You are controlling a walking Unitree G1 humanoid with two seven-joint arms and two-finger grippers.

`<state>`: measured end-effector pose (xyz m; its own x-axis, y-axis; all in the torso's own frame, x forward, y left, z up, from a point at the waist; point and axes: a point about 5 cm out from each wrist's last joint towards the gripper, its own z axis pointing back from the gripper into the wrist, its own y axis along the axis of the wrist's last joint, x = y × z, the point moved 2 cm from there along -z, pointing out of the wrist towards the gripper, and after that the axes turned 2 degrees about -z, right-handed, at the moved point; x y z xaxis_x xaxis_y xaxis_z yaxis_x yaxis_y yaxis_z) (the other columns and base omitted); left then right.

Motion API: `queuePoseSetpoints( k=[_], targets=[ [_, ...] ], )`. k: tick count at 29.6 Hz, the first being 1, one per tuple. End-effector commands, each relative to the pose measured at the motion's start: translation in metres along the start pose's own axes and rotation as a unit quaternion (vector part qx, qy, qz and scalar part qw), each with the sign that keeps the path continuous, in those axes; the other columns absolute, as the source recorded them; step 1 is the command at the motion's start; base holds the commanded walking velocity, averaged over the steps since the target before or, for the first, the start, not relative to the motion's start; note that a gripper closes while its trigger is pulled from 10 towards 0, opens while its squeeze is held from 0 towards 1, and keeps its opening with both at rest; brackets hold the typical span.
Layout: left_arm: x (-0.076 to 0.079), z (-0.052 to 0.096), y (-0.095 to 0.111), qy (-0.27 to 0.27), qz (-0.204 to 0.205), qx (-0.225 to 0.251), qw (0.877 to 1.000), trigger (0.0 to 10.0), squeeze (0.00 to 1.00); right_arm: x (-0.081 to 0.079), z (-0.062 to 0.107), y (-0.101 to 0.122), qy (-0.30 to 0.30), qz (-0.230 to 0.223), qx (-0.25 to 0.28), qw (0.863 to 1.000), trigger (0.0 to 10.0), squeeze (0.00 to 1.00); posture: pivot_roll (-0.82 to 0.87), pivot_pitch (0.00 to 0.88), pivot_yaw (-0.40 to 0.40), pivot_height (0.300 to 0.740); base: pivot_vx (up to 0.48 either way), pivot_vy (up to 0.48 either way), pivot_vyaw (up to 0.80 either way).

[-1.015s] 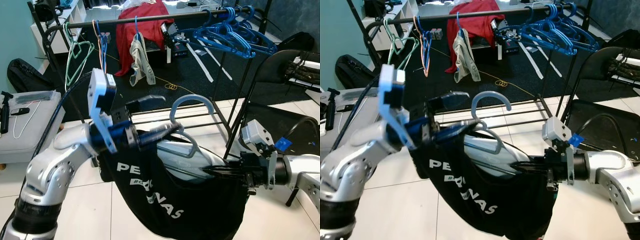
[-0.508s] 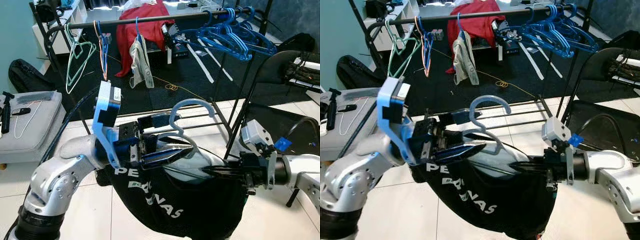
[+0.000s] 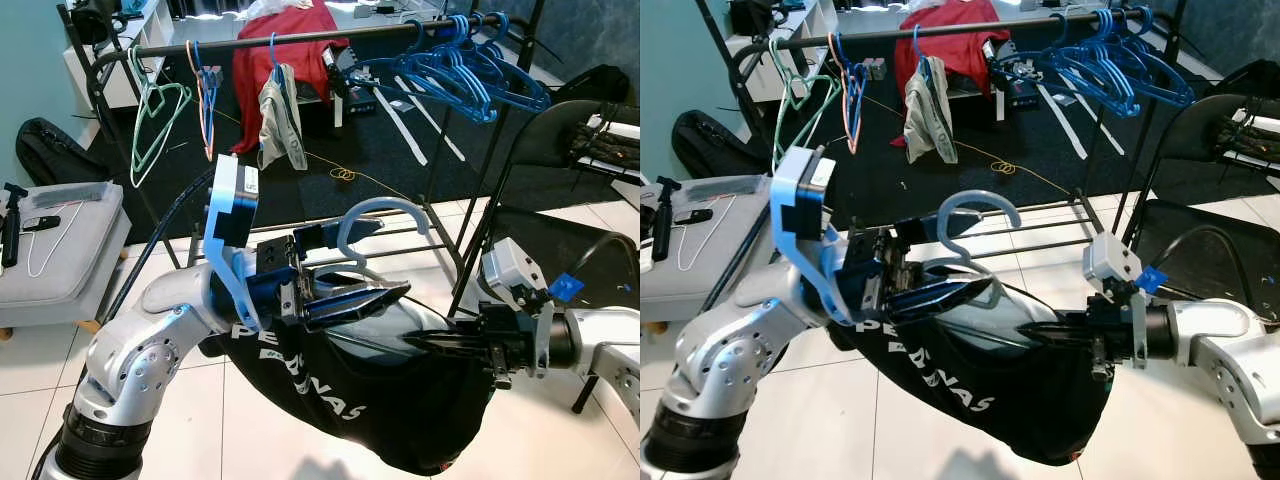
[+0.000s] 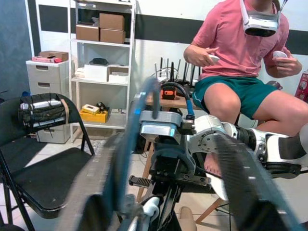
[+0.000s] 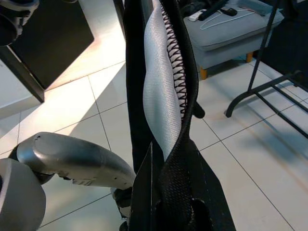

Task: Hang hanger

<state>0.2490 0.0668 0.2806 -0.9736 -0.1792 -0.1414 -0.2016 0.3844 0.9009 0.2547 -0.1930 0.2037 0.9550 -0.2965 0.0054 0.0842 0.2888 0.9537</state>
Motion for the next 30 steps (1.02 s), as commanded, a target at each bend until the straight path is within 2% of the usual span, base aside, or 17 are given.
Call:
queuePoseSetpoints(
  k=[1,5,15,24,25,26,27,28,30],
  targets=[
    [0.004,-0.002,-0.001,-0.015,0.002,0.002,1.000,0.0,0.00,-0.004,-0.005,0.005,0.015,0.009,0.007,1.000,0.0,0.00,-0.10,0.106,0.077,0.740,0.000,0.000,0.00],
    [0.004,0.000,-0.001,-0.018,-0.002,-0.002,1.000,0.0,0.00,-0.004,-0.005,0.005,0.015,0.008,0.007,1.000,0.0,0.00,-0.10,0.112,0.078,0.740,0.000,0.000,0.00],
    [-0.007,0.011,0.004,0.007,-0.021,-0.010,1.000,0.0,0.00,-0.005,-0.004,0.005,0.013,0.007,0.008,1.000,0.0,0.00,-0.09,0.118,0.079,0.740,0.000,0.000,0.00],
    [-0.021,0.022,0.016,0.036,-0.063,-0.022,0.997,0.0,0.00,-0.002,-0.005,0.005,-0.001,0.012,0.010,1.000,0.0,0.00,-0.09,0.123,0.079,0.740,0.000,0.000,0.00],
    [-0.022,0.023,0.019,0.040,-0.073,-0.026,0.996,0.0,0.00,0.003,-0.006,0.006,-0.017,0.014,0.014,1.000,10.0,0.00,-0.09,0.124,0.081,0.740,0.000,0.000,0.00],
    [-0.022,0.023,0.019,0.040,-0.073,-0.026,0.996,0.0,0.00,0.003,-0.006,0.006,-0.017,0.014,0.014,1.000,10.0,0.00,-0.09,0.124,0.081,0.740,0.000,0.000,0.00],
    [-0.023,0.024,0.021,0.044,-0.081,-0.028,0.995,0.0,0.00,0.007,-0.006,0.008,-0.033,0.016,0.022,0.999,10.0,0.96,-0.09,0.123,0.079,0.740,0.000,0.000,0.00],
    [-0.025,0.025,0.023,0.051,-0.089,-0.031,0.994,0.0,0.00,0.010,-0.006,0.009,-0.044,0.017,0.030,0.998,10.0,1.00,-0.09,0.123,0.079,0.740,0.000,0.000,0.00],
    [-0.026,0.026,0.025,0.057,-0.095,-0.033,0.993,0.0,0.00,0.012,-0.006,0.011,-0.049,0.017,0.036,0.998,10.0,1.00,-0.09,0.123,0.079,0.740,0.000,0.000,0.00]
  ],
)
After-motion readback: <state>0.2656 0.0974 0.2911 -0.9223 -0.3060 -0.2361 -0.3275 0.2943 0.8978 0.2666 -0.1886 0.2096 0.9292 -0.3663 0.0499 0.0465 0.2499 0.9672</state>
